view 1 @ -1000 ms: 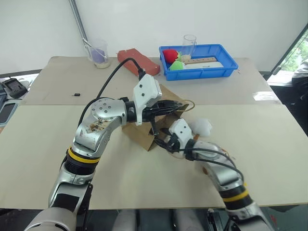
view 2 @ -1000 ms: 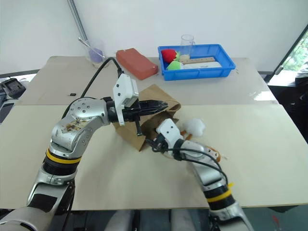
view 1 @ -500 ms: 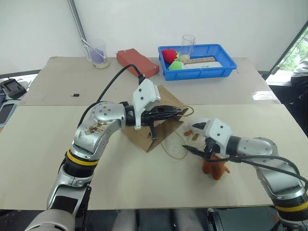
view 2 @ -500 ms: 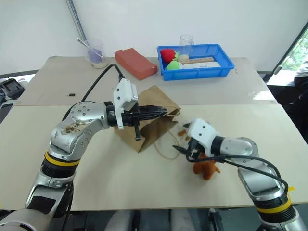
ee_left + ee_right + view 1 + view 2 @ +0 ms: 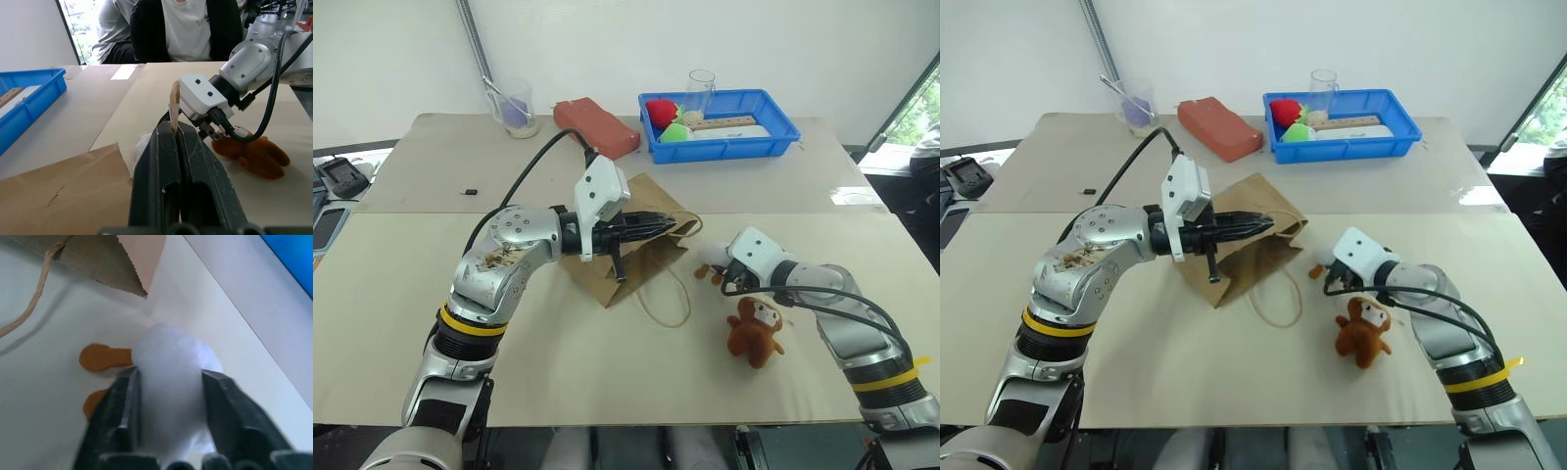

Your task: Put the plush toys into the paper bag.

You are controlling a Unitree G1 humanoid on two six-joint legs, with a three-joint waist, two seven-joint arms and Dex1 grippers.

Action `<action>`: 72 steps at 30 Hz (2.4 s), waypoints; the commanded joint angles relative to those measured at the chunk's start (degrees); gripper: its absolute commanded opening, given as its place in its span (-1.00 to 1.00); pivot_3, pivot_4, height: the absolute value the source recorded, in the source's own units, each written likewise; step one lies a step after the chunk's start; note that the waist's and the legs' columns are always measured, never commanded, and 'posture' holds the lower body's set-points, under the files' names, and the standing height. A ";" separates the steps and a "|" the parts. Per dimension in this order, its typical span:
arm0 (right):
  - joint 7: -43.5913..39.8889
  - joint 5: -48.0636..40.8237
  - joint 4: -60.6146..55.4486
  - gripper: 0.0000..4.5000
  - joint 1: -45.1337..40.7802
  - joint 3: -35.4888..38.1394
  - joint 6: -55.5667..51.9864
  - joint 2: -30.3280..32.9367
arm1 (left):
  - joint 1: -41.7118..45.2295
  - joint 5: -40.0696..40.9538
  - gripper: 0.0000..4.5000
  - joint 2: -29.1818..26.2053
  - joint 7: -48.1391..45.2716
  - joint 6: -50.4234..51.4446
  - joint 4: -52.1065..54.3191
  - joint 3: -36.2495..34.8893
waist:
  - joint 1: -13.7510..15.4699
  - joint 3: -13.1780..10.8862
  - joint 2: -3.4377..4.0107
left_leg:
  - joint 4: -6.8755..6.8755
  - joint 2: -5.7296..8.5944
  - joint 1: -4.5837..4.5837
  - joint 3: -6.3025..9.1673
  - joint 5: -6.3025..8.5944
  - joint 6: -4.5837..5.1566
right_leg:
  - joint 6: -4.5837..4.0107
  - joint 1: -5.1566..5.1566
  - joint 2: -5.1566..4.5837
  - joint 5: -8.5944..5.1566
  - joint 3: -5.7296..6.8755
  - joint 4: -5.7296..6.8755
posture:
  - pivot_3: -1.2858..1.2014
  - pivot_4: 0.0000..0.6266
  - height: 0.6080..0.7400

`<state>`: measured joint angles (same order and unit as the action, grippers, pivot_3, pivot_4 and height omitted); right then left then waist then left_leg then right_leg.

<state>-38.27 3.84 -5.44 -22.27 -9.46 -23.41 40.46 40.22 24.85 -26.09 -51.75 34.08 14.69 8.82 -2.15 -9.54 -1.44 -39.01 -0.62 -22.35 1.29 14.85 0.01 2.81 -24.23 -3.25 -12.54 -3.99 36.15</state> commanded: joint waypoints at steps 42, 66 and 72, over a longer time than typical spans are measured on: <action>1.01 -13.86 -20.56 0.99 -3.09 0.22 -13.21 -14.20 | 3.74 7.58 -1.00 2.13 4.61 6.03 0.96 -3.86 | 0.19 0.00 0.00 | 0.01 0.00 -0.03 0.08 0.00 0.00 | -0.01 -0.06 -0.01 0.01 0.04 0.05 | 0.03 -0.52 1.00; -13.98 -8.95 -23.21 0.49 29.53 12.43 0.42 20.14 | 2.50 7.29 -1.00 0.78 3.69 5.68 1.09 -3.86 | 1.20 -0.04 -0.06 | -0.04 0.03 0.04 -0.03 0.02 0.03 | 0.03 0.08 0.00 -0.02 -0.01 -0.05 | 0.03 -0.52 1.00; -14.05 -6.71 -20.13 -0.44 29.86 12.32 4.77 20.33 | 2.25 8.32 -1.00 -0.10 3.33 6.44 1.66 -4.44 | 1.36 -0.04 -0.07 | -0.06 0.04 0.04 -0.03 0.02 0.03 | 0.04 0.11 -0.02 -0.02 -0.01 -0.07 | 0.03 -0.52 1.00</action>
<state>-52.42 -4.26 -26.80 7.41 2.66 -19.61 60.60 42.05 31.74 -25.75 -48.15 40.26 13.98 5.72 -0.79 -9.58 -1.50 -39.07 -0.57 -22.31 1.26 14.86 0.04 2.85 -24.10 -3.27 -12.56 -4.01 36.08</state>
